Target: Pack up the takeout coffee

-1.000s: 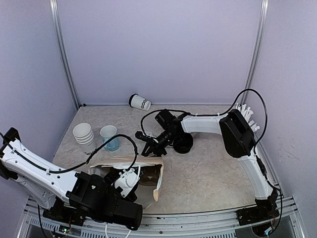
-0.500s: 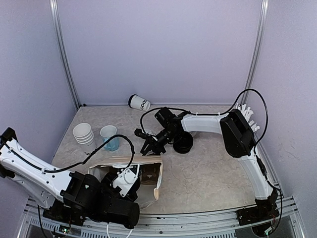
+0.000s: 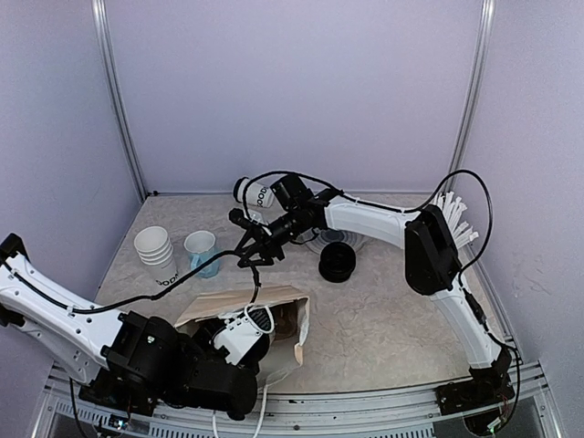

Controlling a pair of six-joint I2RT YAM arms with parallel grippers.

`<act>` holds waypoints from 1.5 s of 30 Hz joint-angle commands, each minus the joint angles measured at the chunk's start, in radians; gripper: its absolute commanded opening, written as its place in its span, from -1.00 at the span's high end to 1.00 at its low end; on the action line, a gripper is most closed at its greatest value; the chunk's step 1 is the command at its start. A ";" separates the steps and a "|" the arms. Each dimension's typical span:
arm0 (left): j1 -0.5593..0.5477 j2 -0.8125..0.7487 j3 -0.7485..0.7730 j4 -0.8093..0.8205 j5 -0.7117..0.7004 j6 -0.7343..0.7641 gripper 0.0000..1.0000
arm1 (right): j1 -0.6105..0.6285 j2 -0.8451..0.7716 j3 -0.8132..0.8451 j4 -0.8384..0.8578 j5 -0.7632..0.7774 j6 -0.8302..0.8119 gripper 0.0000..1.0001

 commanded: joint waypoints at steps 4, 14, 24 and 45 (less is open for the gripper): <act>0.063 -0.013 -0.018 0.325 0.031 0.376 0.16 | 0.039 -0.001 -0.051 0.045 -0.080 0.052 -0.06; 0.010 0.094 0.236 -0.249 0.077 -0.041 0.17 | 0.038 -0.074 -0.172 0.064 -0.063 0.086 -0.05; -0.032 0.108 0.230 -0.443 0.117 -0.242 0.17 | -0.028 -0.160 -0.233 0.014 -0.086 0.092 0.05; 0.129 -0.089 0.102 -0.137 0.068 0.014 0.16 | 0.076 -0.840 -0.452 -0.539 0.049 -0.318 -0.06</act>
